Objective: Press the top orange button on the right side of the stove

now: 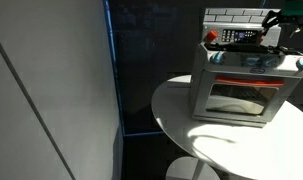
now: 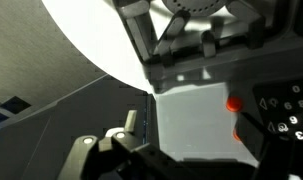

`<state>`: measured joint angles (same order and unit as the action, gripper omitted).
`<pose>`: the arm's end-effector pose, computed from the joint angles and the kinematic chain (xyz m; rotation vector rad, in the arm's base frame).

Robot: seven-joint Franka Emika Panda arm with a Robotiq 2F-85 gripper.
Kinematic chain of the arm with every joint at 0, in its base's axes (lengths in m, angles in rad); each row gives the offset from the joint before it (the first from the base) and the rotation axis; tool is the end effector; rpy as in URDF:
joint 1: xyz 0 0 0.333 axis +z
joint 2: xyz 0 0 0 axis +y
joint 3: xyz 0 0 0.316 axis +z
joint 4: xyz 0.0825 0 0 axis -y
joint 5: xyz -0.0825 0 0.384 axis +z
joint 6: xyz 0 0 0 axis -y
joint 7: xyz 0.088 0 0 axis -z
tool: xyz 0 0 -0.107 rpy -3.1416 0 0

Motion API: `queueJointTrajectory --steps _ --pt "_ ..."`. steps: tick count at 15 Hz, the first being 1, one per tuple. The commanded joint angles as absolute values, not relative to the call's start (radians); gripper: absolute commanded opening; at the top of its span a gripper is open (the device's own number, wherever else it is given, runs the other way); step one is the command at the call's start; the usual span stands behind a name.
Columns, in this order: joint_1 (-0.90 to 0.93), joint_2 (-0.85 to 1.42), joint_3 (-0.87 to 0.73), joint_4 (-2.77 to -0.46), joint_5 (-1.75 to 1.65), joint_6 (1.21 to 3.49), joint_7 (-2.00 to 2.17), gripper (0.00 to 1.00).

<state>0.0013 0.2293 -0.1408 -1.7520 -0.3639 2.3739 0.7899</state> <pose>0.6534 -0.0885 0.4813 2.6937 -0.9926 0.6935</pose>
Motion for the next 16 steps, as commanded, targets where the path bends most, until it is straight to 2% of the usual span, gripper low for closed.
queueJointTrajectory --steps 1,16 --pt "0.011 0.233 -0.151 -1.733 -0.378 2.357 0.815 1.0" --pt "0.007 0.272 -0.16 -1.706 -0.383 2.395 0.816 1.0"
